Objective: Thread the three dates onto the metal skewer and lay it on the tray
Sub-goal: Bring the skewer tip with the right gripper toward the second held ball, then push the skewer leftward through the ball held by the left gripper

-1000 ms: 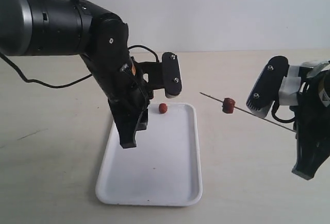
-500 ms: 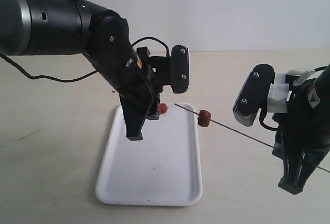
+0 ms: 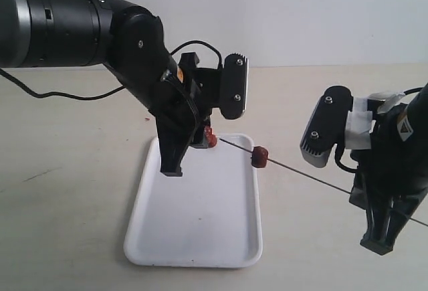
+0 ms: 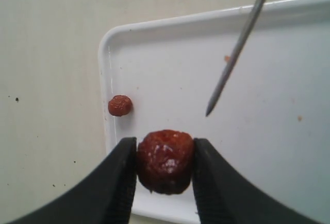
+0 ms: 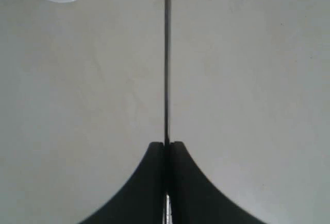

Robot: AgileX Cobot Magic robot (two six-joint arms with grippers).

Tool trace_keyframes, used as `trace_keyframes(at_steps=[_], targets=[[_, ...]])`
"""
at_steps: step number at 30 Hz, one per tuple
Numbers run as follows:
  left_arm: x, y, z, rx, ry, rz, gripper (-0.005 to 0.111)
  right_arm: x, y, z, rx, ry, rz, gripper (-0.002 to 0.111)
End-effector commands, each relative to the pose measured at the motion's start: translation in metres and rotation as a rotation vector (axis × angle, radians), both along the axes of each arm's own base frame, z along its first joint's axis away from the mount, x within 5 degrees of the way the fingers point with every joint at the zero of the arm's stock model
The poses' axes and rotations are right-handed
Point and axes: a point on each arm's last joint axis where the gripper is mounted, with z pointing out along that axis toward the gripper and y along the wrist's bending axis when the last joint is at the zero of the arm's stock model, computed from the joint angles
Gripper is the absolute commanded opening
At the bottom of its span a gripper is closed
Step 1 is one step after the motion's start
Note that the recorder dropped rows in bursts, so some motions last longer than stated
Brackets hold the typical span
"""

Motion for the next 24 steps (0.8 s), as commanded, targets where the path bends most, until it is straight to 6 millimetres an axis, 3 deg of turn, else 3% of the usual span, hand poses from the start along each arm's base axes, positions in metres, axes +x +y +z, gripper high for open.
trace_keyframes(at_steps=[1, 6, 24], targets=[[0.000, 0.001, 0.008, -0.023, -0.018, -0.002, 0.036, 0.003, 0.000, -0.001, 0.011, -0.026, 0.006, 0.000], [0.000, 0.001, 0.009, -0.024, -0.019, -0.002, 0.036, 0.010, 0.002, -0.013, -0.024, 0.021, 0.013, 0.000], [0.000, 0.001, 0.009, -0.016, -0.025, -0.020, 0.036, 0.024, 0.008, -0.006, 0.011, -0.056, 0.017, 0.000]])
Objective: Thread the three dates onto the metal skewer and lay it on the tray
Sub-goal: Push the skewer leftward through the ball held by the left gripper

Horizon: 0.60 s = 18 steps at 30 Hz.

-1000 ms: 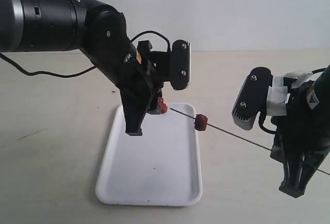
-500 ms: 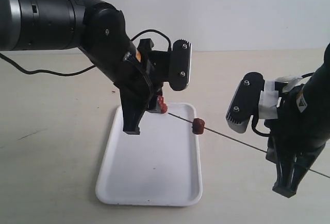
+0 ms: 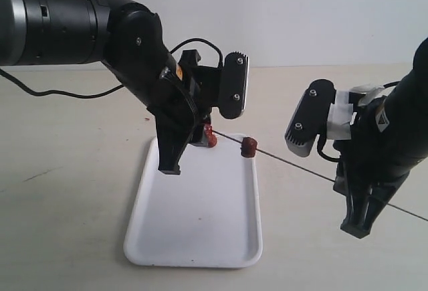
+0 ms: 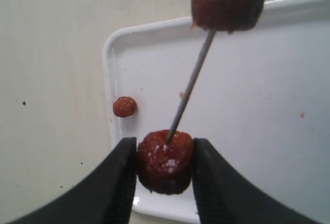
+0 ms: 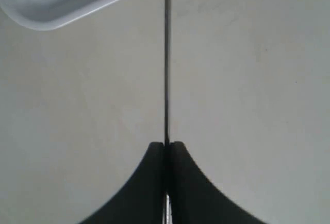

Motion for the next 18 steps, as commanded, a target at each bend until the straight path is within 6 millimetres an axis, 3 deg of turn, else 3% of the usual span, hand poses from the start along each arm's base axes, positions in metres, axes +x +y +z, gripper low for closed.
trace_keyframes(at_steps=[1, 6, 18], targets=[[0.0001, 0.0003, 0.0052, -0.020, -0.011, 0.002, 0.036, 0.0059, 0.0005, -0.0031, -0.007, -0.008, 0.008, 0.000], [0.0002, 0.0002, 0.0053, -0.020, -0.014, -0.001, 0.036, 0.0074, 0.0008, -0.0101, -0.020, 0.025, 0.000, 0.000], [0.0006, 0.0000, 0.0055, -0.021, -0.020, -0.004, 0.036, 0.0069, -0.0010, -0.0057, -0.030, 0.000, 0.004, 0.000]])
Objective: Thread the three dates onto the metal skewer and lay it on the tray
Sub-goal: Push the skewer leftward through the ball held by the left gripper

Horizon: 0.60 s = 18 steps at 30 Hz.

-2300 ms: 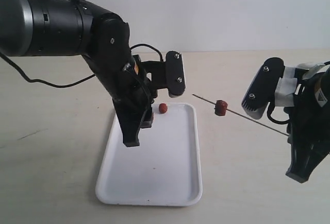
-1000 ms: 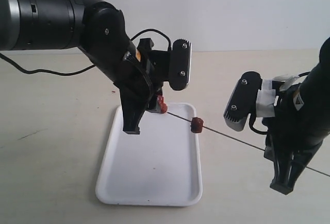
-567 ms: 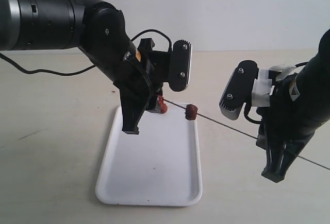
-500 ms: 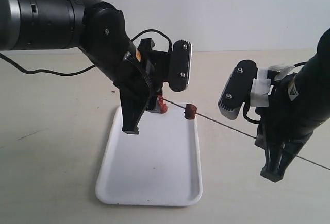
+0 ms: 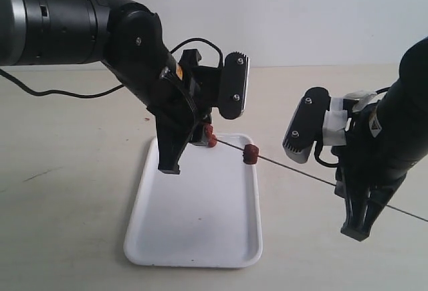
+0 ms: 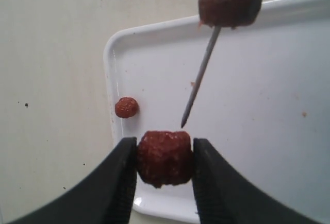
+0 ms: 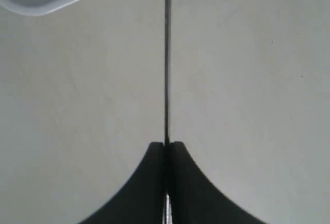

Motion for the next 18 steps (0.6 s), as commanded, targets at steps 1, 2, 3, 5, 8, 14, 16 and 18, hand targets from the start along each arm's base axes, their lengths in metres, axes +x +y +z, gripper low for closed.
trace_keyframes(at_steps=[1, 2, 3, 5, 8, 14, 16, 18], targets=[[0.0004, 0.0002, 0.0054, -0.022, -0.014, 0.005, 0.036, 0.0022, -0.0004, 0.0046, 0.014, -0.031, -0.007, 0.000], [0.0004, 0.0002, 0.0054, -0.022, -0.014, 0.005, 0.036, 0.0020, -0.0005, 0.0045, 0.013, -0.029, -0.007, 0.000], [0.0004, 0.0002, 0.0054, -0.022, -0.014, 0.005, 0.036, 0.0019, -0.0006, 0.0045, 0.012, -0.027, -0.007, 0.000], [0.0005, 0.0002, 0.0054, -0.021, -0.016, 0.000, 0.036, 0.0019, -0.0006, 0.0045, 0.012, -0.027, -0.007, 0.000], [0.0006, 0.0001, 0.0055, -0.022, -0.018, 0.000, 0.036, 0.0040, 0.0005, 0.0051, 0.024, -0.052, -0.004, 0.000], [0.0008, -0.0001, 0.0057, -0.025, -0.021, 0.000, 0.036, 0.0047, 0.0013, 0.0054, 0.030, -0.060, 0.003, 0.000], [0.0009, -0.0002, 0.0058, -0.026, -0.022, 0.000, 0.036, 0.0053, 0.0019, 0.0056, 0.036, -0.067, 0.010, 0.000], [0.0009, -0.0002, 0.0058, -0.026, -0.022, 0.000, 0.036, 0.0056, 0.0043, 0.0058, 0.057, -0.071, 0.029, 0.000]])
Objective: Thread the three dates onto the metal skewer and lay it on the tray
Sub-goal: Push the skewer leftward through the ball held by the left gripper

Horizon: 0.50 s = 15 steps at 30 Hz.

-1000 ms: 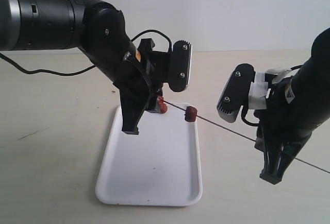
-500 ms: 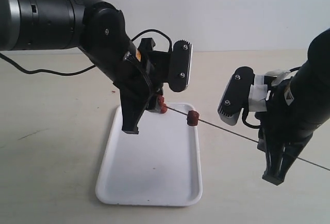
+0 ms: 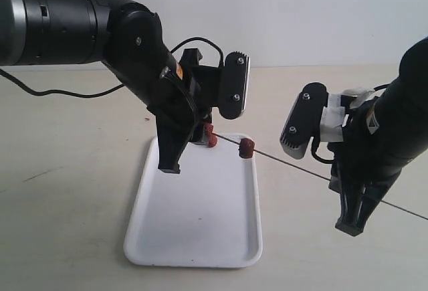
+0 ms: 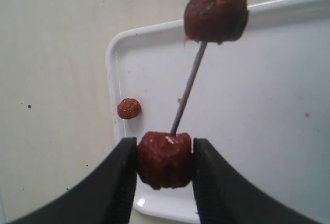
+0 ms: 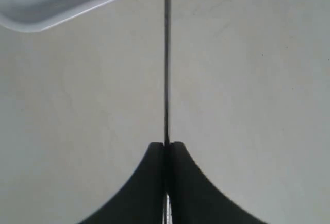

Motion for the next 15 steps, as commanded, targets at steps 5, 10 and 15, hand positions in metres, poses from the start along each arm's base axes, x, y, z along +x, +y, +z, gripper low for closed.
trace_keyframes(at_steps=[5, 10, 15], targets=[[0.000, 0.000, 0.005, -0.024, -0.014, 0.006, 0.036, 0.005, 0.006, 0.006, 0.078, -0.070, 0.030, 0.000], [0.001, 0.000, 0.005, -0.023, -0.015, 0.004, 0.036, 0.008, 0.007, 0.001, 0.075, -0.059, 0.028, 0.000], [0.001, 0.000, 0.005, -0.021, -0.017, -0.001, 0.036, 0.013, 0.009, -0.005, 0.083, -0.072, 0.029, 0.000]])
